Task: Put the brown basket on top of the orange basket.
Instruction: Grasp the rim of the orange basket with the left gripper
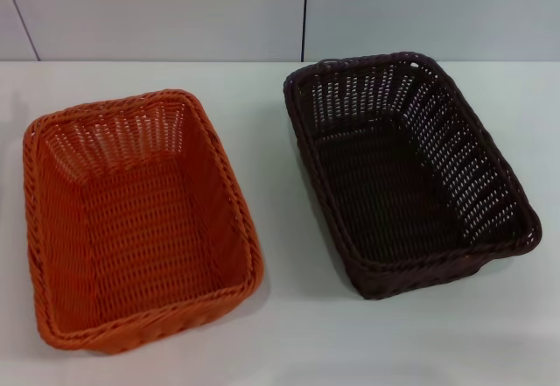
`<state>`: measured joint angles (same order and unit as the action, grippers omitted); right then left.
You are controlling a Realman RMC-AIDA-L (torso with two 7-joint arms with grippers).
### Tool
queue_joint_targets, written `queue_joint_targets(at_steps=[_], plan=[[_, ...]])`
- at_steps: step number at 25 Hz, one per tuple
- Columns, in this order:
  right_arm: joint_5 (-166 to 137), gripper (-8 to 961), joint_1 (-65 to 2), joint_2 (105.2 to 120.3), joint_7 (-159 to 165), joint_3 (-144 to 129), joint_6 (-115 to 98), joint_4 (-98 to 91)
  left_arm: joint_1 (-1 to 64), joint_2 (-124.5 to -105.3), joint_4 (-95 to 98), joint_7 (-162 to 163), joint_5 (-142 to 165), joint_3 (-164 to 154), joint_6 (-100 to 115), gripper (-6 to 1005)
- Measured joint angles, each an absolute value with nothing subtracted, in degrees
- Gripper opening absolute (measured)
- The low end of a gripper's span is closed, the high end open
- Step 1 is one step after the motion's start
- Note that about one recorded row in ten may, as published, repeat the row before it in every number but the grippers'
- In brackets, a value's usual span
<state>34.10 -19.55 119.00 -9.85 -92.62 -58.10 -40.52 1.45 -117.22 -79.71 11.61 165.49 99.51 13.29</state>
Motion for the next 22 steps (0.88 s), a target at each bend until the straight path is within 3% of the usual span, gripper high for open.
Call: queue_joint_targets(at_steps=[2, 12, 22], plan=[[34.1, 636, -19.6, 119.00, -9.8, -92.5, -58.1, -40.4, -1.1, -117.34, -89.2, 11.0, 165.5, 99.8, 2.2, 583], [34.0, 637, -19.8, 118.97, -9.8, -92.5, -58.1, -40.4, -1.6, -117.76, -108.4, 2.8, 165.2, 99.4, -30.2, 584], [33.8, 637, -20.1, 118.87, -9.8, -92.4, -58.1, -40.6, 0.0, -117.85, -114.4, 0.1, 165.2, 99.2, -53.5, 587]])
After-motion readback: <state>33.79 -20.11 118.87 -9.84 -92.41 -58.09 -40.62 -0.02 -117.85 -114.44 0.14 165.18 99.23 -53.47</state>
